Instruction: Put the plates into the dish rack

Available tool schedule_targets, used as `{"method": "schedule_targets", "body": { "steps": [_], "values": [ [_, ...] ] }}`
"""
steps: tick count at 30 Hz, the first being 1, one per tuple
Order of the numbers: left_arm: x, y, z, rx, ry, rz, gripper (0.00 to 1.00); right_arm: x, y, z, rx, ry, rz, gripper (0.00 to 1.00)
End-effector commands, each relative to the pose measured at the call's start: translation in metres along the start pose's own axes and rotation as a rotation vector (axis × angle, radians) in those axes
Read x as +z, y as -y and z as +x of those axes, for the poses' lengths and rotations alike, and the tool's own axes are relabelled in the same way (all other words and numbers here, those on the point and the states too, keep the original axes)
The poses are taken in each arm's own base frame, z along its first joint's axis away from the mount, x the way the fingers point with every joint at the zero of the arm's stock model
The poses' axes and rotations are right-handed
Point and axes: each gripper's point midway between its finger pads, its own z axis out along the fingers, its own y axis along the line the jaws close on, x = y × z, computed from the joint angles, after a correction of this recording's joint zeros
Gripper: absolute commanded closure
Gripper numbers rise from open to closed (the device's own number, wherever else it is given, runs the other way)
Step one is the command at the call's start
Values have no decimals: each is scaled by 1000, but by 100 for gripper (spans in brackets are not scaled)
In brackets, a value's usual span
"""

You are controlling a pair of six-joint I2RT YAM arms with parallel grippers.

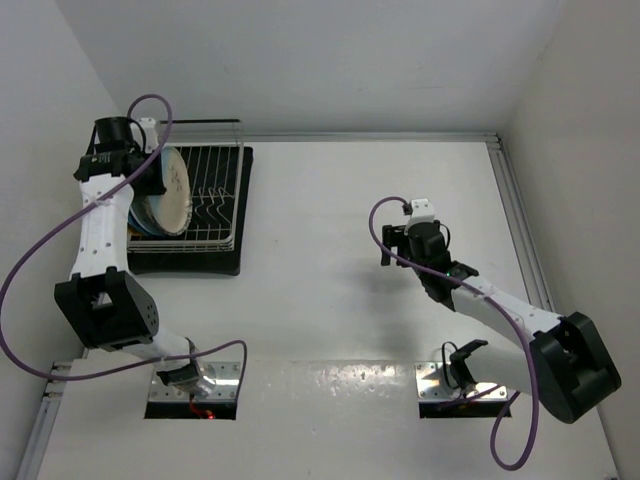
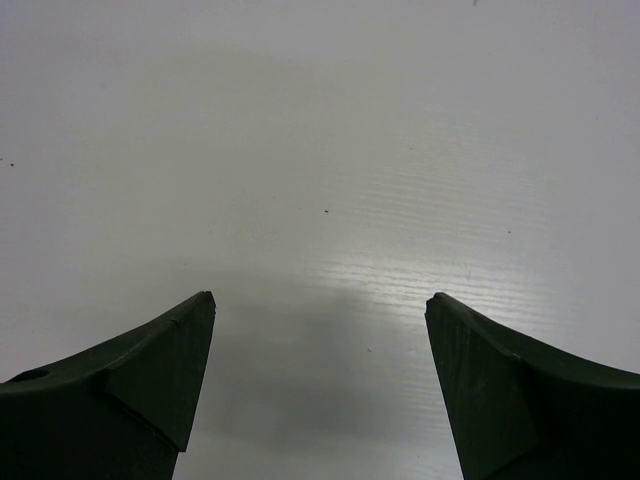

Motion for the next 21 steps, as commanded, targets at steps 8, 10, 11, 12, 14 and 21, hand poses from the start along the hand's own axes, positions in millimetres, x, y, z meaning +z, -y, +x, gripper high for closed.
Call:
{"method": "schedule_targets", "body": {
  "steps": [8,10,11,12,14,21],
  "values": [
    [-3,-4,-9,-52,136,-87,83,-2,3,-8,28,41,19,14],
    [-3,-8,-8,-58,135,-94,76,-3,3,-10,29,45,18,14],
    [-5,-8,-12,-58,144,-95,73,-3,3,-9,28,45,17,14],
    [-9,-13,-18,-55,161,-104,69,-4,3,-11,30,48,16,14],
    [-15,-13,-28,-41,189,-99,53,-6,2,-12,25,52,13,12],
    [-70,6,-91,166,337,-96,22,-11,3,-12,-9,23,5,0]
  ]
}}
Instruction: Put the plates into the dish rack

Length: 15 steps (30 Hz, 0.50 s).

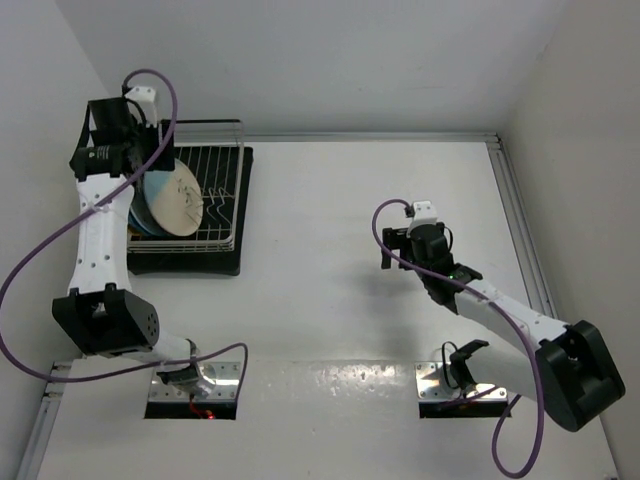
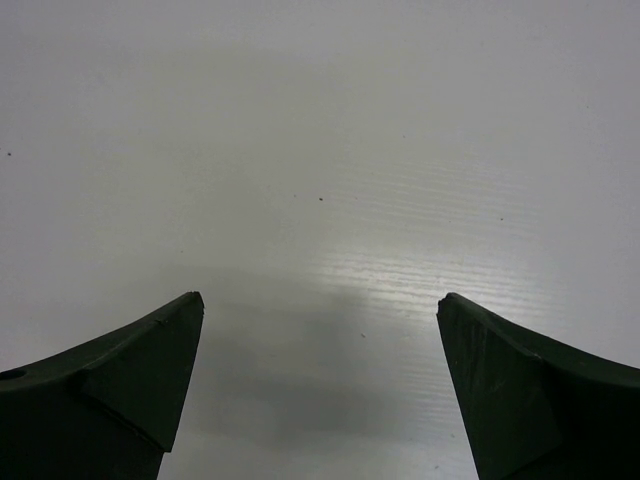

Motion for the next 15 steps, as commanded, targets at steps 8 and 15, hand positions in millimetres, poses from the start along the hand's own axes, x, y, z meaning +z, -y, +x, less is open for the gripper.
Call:
{"method": "schedule_targets", "body": {
  "steps": [8,15],
  "values": [
    [-65,113,5,487,65,285,27,-17,3,-9,8,-22,-10,0],
    [-52,152,159,848,-149,359,28,-37,8,19,62,-91,-18,0]
  ]
}}
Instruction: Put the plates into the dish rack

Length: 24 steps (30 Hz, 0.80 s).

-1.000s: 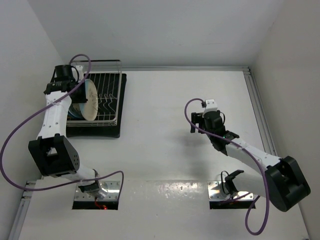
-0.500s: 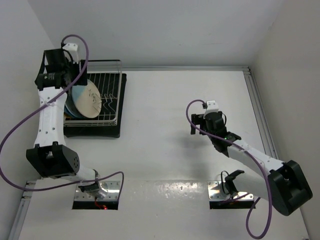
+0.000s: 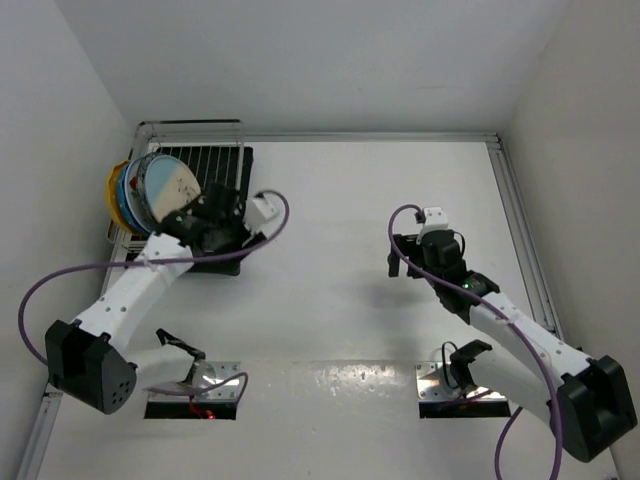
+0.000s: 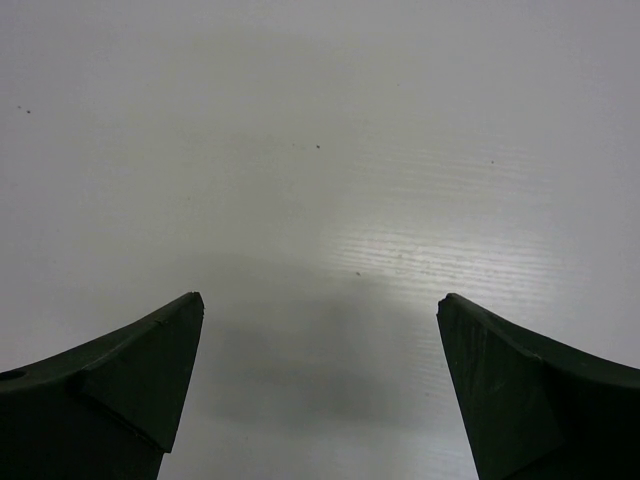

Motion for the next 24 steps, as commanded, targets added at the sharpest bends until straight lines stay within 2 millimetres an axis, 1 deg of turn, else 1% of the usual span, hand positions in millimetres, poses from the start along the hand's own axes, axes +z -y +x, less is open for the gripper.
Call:
{"method": "schedule_targets", "body": {
  "steps": [1,2,3,4,5,6,7,8,9,10,11,12,14,15,16,19,22,24],
  "values": [
    [16,20,60,144,-151,-35,30,-12,5,20,43,-85,20,0],
    [19,24,64,173,-147,-67,31,-17,9,25,49,-109,36,0],
    [23,30,73,191,-161,-73,31,-18,13,27,77,-117,65,0],
    [33,43,98,218,-212,-62,31,-22,15,33,104,-141,84,0],
    [37,49,103,247,-208,-73,31,-26,20,38,134,-158,117,0],
    [37,43,101,246,-174,-141,31,-30,25,46,142,-182,143,0],
    [43,51,117,258,-195,-152,31,-32,28,44,219,-165,181,0],
    [46,52,120,254,-182,-159,31,-37,33,54,235,-203,212,0],
    [48,53,114,237,-133,-178,31,-41,36,60,251,-220,234,0],
    [51,57,122,238,-136,-177,31,-42,37,60,283,-218,247,0],
    [53,62,123,238,-123,-152,31,-43,37,64,278,-231,249,0],
    [54,67,117,242,-85,-120,31,-46,40,69,271,-255,264,0],
    [56,77,121,242,-61,-80,30,-48,42,70,298,-257,287,0],
    [56,86,118,252,-36,-31,30,-50,43,75,311,-274,300,0],
    [58,94,126,257,-50,10,30,-51,43,77,322,-280,302,0],
    [58,98,123,266,-28,33,30,-52,36,81,360,-297,279,0],
    [60,107,126,288,-34,82,30,-54,35,86,373,-309,271,0],
    [61,107,127,289,-42,87,30,-57,38,95,373,-327,284,0]
  ]
}}
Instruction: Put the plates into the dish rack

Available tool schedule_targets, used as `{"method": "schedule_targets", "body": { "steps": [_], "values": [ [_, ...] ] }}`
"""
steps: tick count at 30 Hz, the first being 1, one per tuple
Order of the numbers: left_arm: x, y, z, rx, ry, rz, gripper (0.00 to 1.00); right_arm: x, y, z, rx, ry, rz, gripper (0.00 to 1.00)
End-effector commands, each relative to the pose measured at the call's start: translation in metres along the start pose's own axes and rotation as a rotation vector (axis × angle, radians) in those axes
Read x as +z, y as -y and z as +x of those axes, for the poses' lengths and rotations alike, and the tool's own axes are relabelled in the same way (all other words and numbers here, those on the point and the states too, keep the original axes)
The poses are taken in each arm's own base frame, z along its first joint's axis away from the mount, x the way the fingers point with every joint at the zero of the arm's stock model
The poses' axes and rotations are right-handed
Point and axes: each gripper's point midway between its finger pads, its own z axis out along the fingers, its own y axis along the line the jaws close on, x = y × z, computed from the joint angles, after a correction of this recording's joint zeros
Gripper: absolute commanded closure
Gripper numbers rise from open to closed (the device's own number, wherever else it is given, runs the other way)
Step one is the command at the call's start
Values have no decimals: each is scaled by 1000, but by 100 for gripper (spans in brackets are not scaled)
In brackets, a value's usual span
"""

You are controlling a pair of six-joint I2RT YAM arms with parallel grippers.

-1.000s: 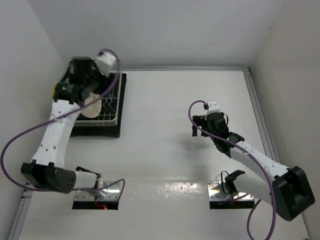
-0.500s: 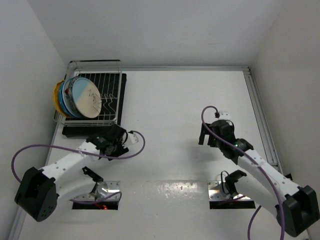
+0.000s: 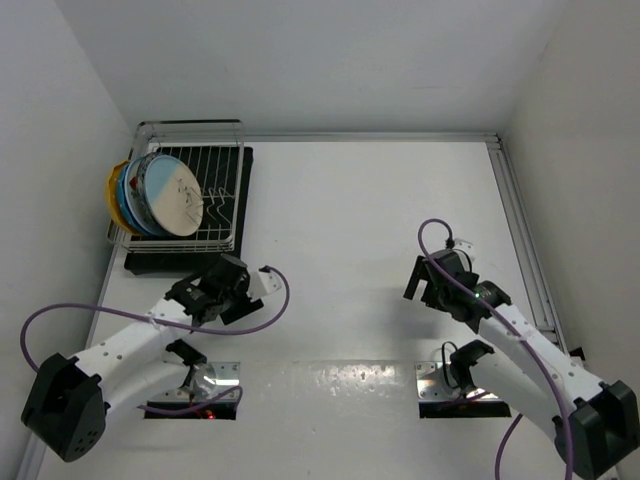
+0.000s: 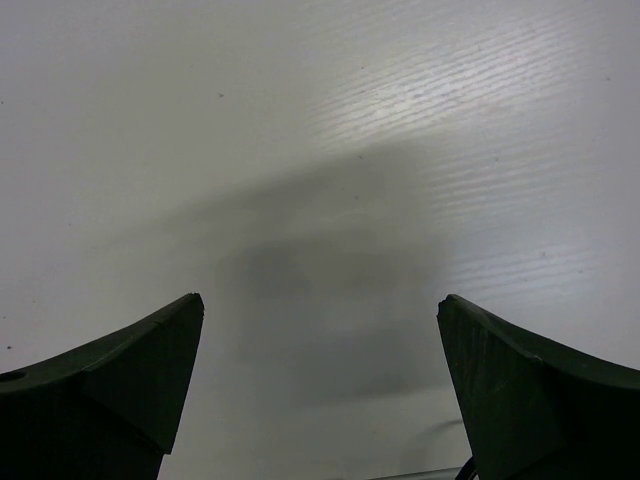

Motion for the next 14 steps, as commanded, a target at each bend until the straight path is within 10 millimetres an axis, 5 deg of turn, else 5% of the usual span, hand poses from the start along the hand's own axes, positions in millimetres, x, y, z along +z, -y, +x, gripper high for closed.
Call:
{"method": "schedule_targets", "body": {
  "steps": [1,14],
  "values": [
    [4,8,-7,23,36,43,30,-3,5,7,41,-7,3,0],
    [6,10,-5,25,21,53,29,1,9,3,114,82,-20,0]
  ]
}}
